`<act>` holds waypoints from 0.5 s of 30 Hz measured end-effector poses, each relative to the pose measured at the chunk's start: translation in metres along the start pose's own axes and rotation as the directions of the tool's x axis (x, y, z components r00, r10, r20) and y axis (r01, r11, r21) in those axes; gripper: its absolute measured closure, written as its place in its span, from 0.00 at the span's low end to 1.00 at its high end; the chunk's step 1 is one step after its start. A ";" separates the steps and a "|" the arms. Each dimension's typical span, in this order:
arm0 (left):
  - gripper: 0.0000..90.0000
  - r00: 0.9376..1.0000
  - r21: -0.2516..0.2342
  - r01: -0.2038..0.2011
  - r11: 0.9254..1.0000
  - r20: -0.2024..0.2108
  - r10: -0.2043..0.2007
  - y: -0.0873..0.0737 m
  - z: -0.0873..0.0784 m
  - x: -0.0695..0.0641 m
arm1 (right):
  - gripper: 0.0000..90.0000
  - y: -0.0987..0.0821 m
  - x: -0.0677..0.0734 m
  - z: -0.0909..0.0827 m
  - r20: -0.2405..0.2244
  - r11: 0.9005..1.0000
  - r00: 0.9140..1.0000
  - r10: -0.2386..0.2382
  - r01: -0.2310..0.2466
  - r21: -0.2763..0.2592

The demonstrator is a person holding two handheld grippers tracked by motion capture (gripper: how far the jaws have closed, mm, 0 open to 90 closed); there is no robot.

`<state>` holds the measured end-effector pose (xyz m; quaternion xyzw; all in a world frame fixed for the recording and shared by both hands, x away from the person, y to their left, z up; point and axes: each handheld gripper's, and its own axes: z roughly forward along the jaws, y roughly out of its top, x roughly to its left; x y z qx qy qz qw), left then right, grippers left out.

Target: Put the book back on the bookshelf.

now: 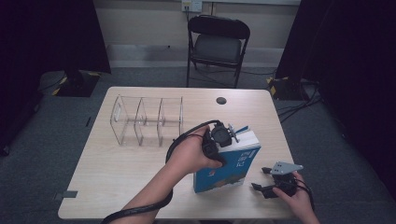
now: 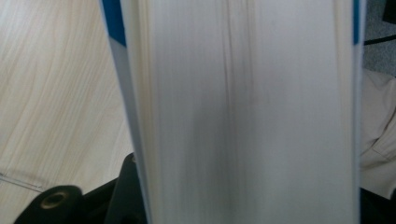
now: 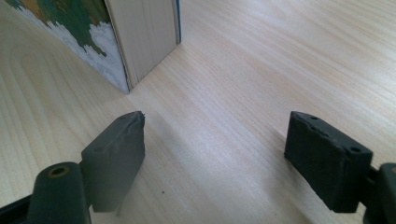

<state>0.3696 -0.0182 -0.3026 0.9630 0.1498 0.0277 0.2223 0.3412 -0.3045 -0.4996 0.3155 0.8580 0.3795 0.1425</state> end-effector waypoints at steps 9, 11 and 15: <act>0.68 0.999 -0.023 0.045 0.999 -0.009 -0.045 -0.002 -0.003 0.001 | 0.22 0.000 0.000 0.000 0.002 1.000 1.000 -0.003 0.003 -0.003; 0.68 0.998 -0.023 0.062 0.998 -0.011 -0.062 -0.003 -0.005 0.002 | 0.22 0.000 -0.001 0.000 0.000 1.000 1.000 -0.003 0.003 -0.002; 0.68 0.995 -0.034 0.096 0.995 -0.021 -0.097 -0.007 -0.014 0.006 | 0.22 0.000 -0.001 0.000 -0.001 1.000 1.000 -0.004 0.004 -0.002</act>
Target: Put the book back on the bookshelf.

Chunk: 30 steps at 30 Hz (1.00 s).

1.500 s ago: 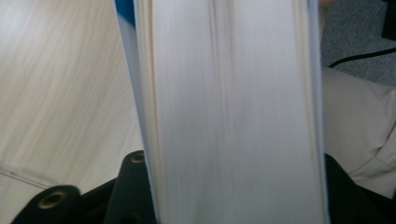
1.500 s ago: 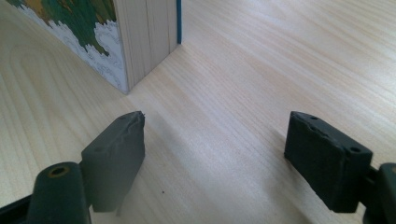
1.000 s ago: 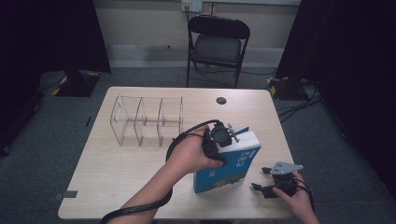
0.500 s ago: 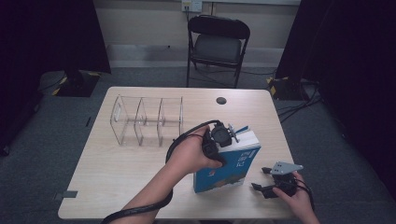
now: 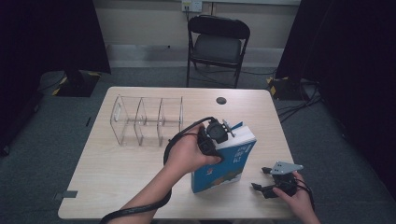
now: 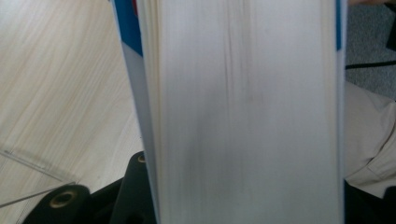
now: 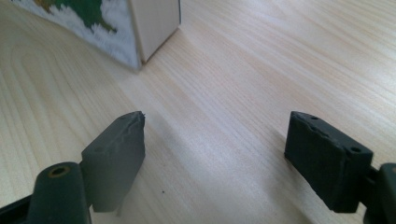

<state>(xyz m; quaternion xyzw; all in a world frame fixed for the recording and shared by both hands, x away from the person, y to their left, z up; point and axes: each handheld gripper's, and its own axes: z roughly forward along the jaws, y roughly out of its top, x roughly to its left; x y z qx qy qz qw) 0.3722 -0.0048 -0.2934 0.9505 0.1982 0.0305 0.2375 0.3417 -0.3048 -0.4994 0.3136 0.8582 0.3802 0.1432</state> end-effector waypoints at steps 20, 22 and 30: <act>0.68 0.990 -0.034 0.137 0.990 -0.042 -0.138 -0.025 -0.031 0.027 | 0.22 0.000 0.000 0.000 -0.006 1.000 1.000 -0.001 0.001 0.001; 0.68 0.988 -0.034 0.148 0.988 -0.044 -0.149 -0.027 -0.034 0.028 | 0.22 0.000 0.000 0.000 -0.006 1.000 1.000 -0.001 0.001 0.001; 0.68 0.983 -0.042 0.168 0.985 -0.070 -0.171 -0.034 -0.037 0.034 | 0.22 0.000 -0.001 0.000 -0.007 1.000 1.000 -0.002 0.002 0.001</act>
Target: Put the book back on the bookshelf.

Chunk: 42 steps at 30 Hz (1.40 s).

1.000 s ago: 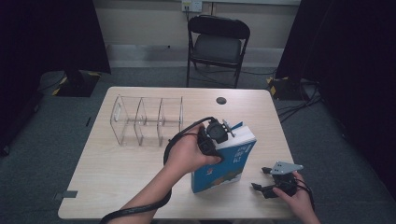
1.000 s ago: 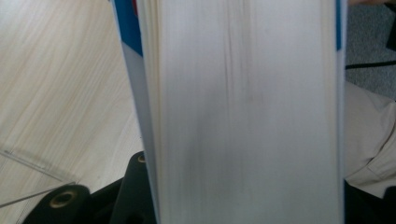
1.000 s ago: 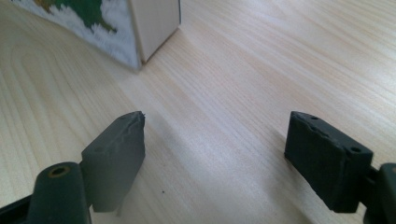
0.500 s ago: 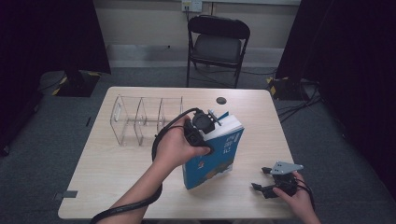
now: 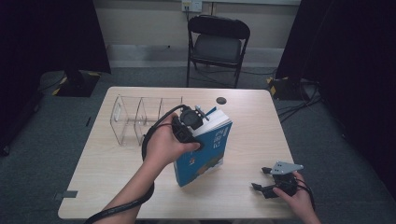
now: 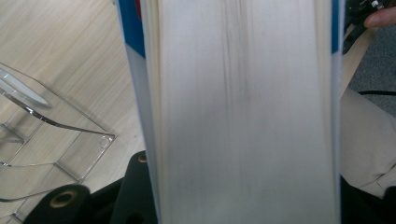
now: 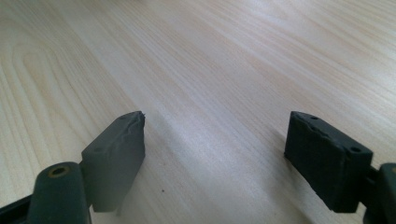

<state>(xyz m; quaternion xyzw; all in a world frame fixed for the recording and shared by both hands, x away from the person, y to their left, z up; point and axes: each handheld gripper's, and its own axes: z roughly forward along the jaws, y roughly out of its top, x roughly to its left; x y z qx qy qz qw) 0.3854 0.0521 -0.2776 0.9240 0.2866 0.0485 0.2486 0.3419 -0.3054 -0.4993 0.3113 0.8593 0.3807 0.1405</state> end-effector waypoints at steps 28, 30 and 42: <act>0.69 0.990 -0.019 0.126 0.992 -0.060 -0.126 -0.034 -0.025 0.026 | 0.22 0.000 0.000 0.000 0.000 1.000 1.000 -0.003 0.003 0.001; 0.69 0.989 -0.019 0.134 0.991 -0.066 -0.135 -0.036 -0.027 0.028 | 0.22 0.000 0.000 0.000 0.000 1.000 1.000 -0.001 0.001 0.001; 0.69 0.981 -0.006 0.171 0.985 -0.091 -0.171 -0.050 -0.037 0.038 | 0.22 0.000 0.000 0.000 0.000 1.000 1.000 -0.003 0.003 0.001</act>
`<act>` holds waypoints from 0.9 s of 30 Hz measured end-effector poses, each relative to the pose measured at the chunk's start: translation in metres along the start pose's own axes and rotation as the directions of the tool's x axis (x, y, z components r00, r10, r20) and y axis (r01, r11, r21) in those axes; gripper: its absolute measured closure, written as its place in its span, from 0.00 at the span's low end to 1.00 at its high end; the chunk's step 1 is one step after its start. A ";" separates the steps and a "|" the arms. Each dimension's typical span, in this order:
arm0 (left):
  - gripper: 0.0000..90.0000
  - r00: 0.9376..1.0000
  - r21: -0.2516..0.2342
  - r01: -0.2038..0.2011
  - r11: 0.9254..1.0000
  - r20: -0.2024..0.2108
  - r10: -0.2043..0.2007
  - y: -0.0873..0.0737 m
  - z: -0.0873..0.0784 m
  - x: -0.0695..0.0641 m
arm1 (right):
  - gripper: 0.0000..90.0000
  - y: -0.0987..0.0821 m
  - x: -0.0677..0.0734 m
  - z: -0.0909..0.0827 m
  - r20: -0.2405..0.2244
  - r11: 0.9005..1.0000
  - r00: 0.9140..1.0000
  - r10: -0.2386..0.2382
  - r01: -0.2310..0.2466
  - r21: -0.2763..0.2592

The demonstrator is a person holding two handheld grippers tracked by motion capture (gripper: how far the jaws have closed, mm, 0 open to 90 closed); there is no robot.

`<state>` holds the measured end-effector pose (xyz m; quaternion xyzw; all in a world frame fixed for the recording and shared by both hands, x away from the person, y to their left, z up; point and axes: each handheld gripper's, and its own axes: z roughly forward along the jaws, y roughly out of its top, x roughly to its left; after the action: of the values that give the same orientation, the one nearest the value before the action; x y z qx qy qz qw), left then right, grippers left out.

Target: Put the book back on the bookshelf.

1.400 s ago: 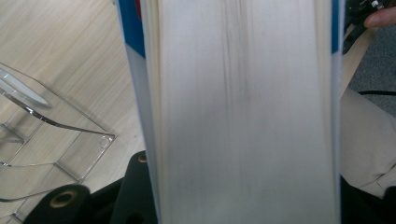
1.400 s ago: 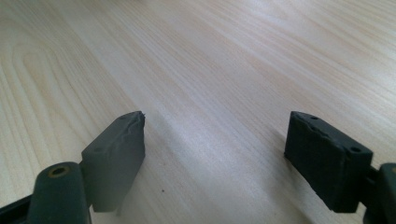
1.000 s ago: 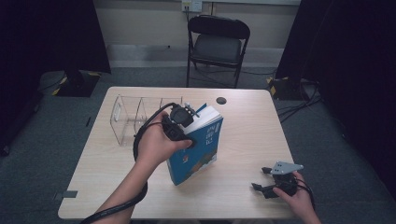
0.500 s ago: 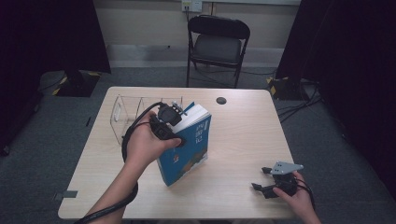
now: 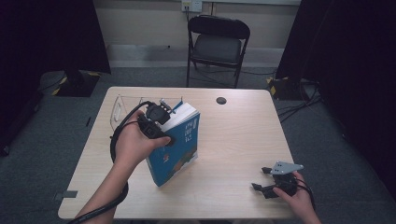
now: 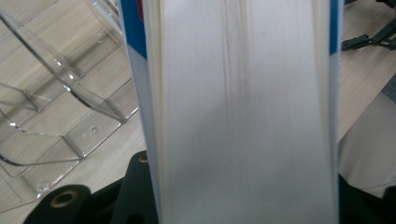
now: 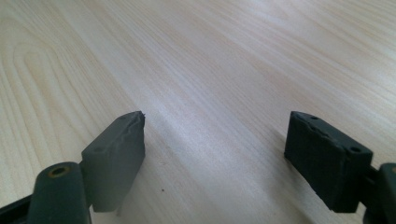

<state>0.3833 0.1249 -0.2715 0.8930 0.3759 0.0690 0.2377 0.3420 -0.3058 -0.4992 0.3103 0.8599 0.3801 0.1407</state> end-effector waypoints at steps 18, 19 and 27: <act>0.69 0.996 -0.001 0.079 0.997 -0.030 -0.079 -0.018 -0.011 0.021 | 0.22 0.000 0.000 0.000 0.000 1.000 1.000 0.001 -0.001 0.000; 0.69 0.996 -0.002 0.079 0.997 -0.034 -0.079 -0.018 -0.011 0.022 | 0.22 0.000 0.000 0.000 0.000 1.000 1.000 0.000 0.000 0.000; 0.69 0.991 -0.013 0.127 0.992 -0.046 -0.128 -0.022 -0.014 0.032 | 0.22 0.000 0.000 0.000 0.000 1.000 1.000 0.001 -0.001 0.000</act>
<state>0.3873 0.1663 -0.2714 0.8640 0.4373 0.0765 0.2373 0.3420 -0.3058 -0.4992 0.3107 0.8598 0.3802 0.1405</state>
